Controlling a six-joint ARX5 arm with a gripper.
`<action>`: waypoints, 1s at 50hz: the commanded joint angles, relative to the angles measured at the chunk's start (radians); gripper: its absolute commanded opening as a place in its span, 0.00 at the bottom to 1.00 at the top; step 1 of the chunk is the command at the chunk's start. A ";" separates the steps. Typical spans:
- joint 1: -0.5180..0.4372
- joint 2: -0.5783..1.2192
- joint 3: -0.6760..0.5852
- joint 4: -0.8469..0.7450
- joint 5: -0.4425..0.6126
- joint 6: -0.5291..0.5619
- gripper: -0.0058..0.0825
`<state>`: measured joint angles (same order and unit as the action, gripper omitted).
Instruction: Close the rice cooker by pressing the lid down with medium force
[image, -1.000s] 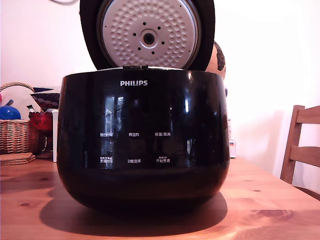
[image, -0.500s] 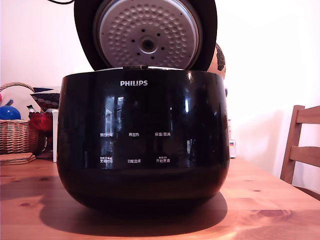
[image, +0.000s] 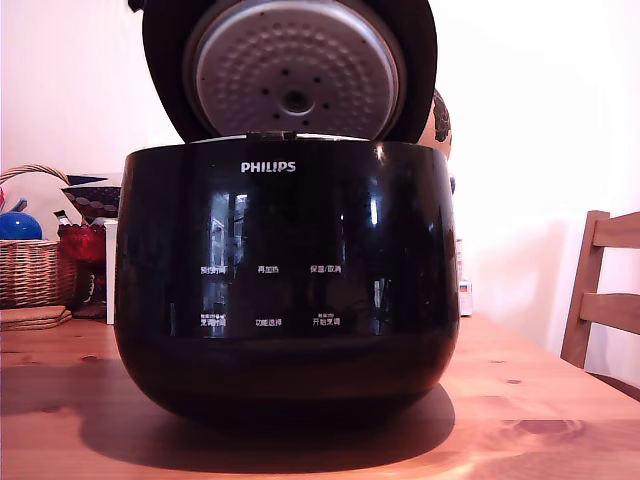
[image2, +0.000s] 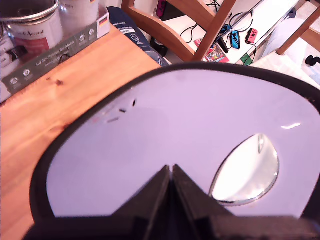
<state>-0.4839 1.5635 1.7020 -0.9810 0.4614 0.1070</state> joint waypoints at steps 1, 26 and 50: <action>-0.004 -0.016 -0.049 0.003 -0.001 -0.006 0.04; -0.008 -0.126 -0.216 0.076 -0.014 -0.041 0.04; -0.037 -0.257 -0.471 0.256 -0.048 -0.058 0.04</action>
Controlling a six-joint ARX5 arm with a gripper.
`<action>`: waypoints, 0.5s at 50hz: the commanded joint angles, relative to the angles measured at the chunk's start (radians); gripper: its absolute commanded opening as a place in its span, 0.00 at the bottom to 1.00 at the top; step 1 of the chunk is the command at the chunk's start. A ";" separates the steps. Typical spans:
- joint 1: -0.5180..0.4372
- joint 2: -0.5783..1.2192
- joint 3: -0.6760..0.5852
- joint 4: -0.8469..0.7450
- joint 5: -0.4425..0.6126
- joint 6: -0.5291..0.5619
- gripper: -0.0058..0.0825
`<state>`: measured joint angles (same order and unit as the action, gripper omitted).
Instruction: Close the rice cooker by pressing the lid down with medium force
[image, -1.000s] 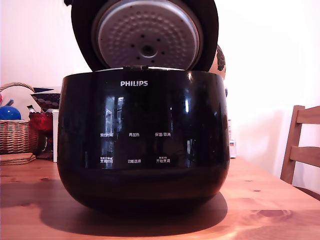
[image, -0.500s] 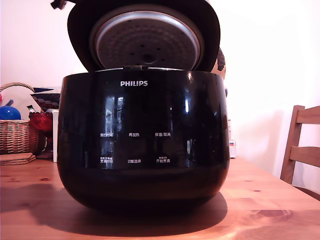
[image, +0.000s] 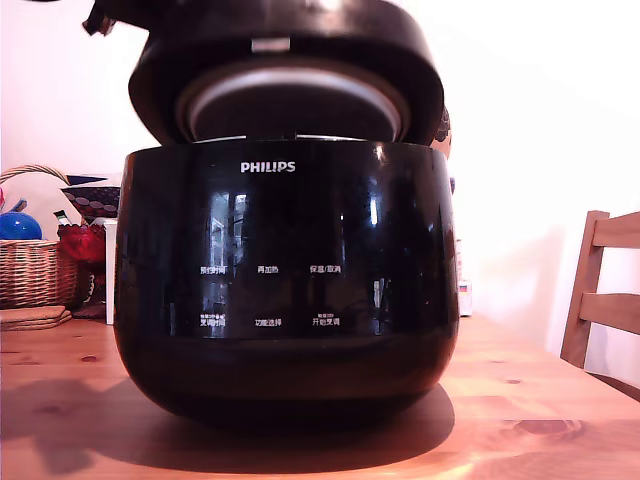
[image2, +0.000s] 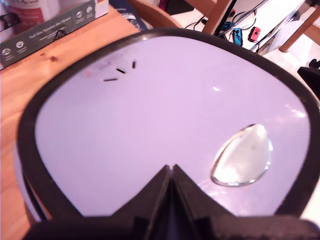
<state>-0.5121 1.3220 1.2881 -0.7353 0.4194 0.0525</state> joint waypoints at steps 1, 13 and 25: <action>-0.008 -0.023 -0.070 0.021 -0.009 -0.003 0.04; -0.010 -0.126 -0.213 0.132 -0.014 -0.011 0.04; -0.012 -0.220 -0.343 0.285 -0.017 -0.006 0.04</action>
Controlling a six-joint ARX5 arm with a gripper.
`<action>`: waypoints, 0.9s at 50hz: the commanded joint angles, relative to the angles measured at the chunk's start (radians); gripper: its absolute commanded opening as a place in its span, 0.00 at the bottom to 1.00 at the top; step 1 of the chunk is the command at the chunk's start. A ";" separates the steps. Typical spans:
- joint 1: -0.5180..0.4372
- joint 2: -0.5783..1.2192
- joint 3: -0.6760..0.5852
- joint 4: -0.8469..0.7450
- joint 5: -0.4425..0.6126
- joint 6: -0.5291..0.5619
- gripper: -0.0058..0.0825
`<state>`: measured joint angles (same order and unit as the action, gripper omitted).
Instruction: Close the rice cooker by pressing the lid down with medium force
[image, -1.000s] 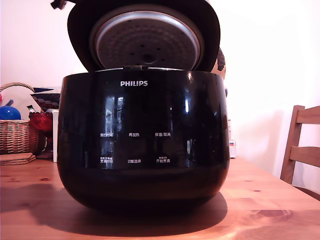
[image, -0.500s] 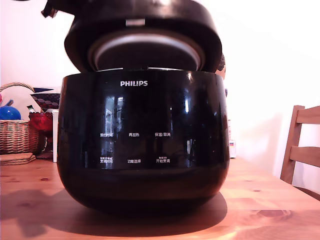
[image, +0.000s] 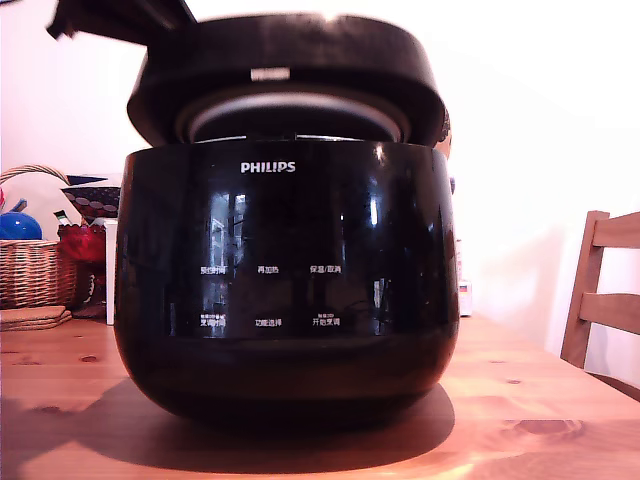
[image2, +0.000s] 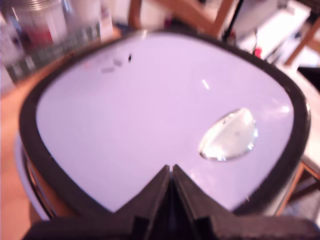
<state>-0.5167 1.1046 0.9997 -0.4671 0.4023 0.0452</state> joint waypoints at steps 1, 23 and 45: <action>-0.007 -0.008 -0.067 0.029 0.000 0.000 0.04; -0.045 -0.053 -0.227 0.239 -0.008 0.008 0.04; -0.107 -0.143 -0.397 0.461 -0.115 0.011 0.04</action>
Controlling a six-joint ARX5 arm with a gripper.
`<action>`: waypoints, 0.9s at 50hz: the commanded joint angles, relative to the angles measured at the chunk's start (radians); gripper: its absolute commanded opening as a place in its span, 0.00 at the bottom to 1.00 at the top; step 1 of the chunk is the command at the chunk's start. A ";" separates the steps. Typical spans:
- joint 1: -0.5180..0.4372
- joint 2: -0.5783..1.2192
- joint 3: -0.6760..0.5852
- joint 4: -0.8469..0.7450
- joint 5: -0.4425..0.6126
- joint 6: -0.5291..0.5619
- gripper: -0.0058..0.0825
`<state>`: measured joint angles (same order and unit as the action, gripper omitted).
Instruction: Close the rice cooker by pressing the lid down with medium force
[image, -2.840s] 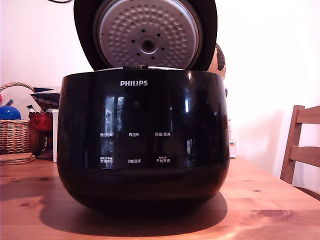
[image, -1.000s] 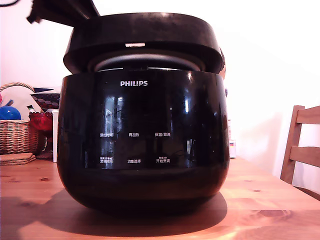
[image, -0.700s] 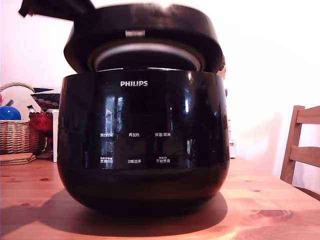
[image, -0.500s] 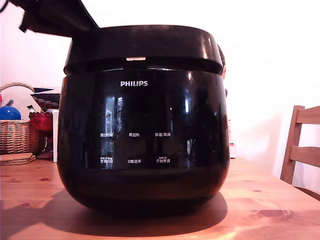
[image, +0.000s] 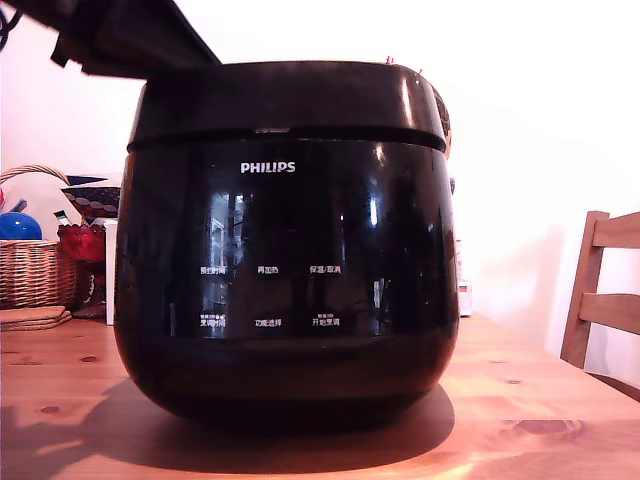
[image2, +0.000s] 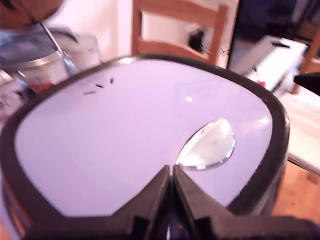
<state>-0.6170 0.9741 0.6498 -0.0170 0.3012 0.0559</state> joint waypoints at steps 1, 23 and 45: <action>-0.008 -0.021 -0.057 0.021 -0.018 0.000 0.04; -0.019 -0.084 -0.188 0.156 -0.034 -0.003 0.04; -0.032 0.059 -0.188 0.082 -0.021 0.006 0.04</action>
<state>-0.6388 0.9569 0.5400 0.1360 0.2852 0.0559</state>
